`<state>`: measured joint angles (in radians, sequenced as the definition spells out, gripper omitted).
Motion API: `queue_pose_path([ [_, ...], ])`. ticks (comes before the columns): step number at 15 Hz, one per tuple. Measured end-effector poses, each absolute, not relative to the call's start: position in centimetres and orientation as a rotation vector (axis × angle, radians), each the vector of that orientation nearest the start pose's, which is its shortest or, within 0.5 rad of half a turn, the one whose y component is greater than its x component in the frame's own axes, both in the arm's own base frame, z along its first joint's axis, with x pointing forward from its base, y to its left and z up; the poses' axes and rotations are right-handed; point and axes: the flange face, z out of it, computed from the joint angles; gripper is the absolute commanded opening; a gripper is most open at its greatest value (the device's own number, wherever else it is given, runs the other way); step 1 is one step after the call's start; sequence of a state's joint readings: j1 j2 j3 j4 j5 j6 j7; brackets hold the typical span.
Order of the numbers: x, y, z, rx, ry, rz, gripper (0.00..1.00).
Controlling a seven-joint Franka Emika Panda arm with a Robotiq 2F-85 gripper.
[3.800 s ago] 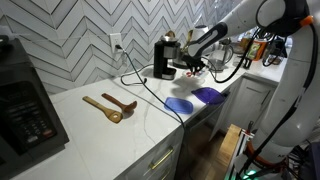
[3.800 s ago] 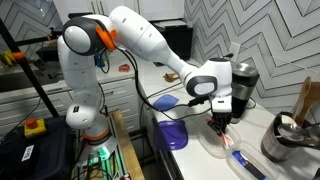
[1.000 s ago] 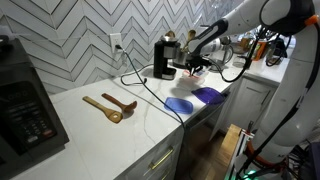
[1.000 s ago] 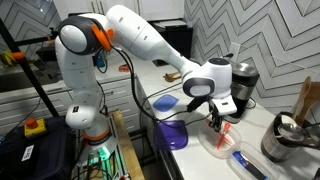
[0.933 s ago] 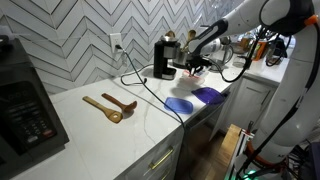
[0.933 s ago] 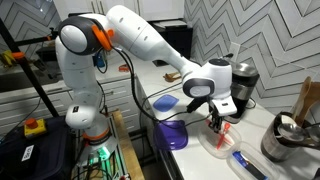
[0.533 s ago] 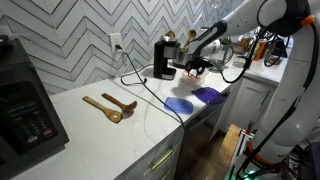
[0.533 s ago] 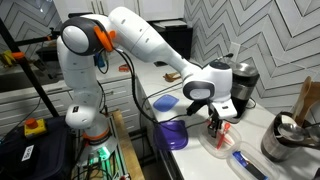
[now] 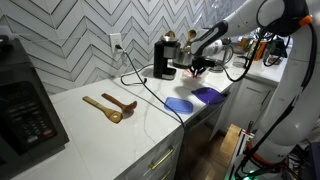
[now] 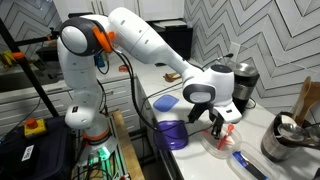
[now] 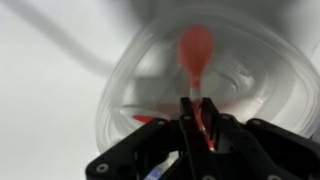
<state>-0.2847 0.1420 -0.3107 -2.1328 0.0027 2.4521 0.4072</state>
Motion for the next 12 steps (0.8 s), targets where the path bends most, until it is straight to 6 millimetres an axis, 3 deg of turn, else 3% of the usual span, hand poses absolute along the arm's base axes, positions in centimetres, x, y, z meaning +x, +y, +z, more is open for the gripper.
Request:
queue_pose_path([
  [8, 47.3, -33.1, 37.7, -2.934, 1.262, -0.322, 0.04],
  [9, 47.3, -33.0, 37.8, -2.935, 1.253, -0.325, 0.09],
  [10, 47.4, -32.9, 37.8, -2.933, 1.250, -0.327, 0.29],
  [11, 47.5, -32.8, 37.7, -2.933, 1.246, -0.325, 0.41],
  [12, 47.5, -32.6, 37.6, -2.934, 1.242, -0.322, 0.47],
])
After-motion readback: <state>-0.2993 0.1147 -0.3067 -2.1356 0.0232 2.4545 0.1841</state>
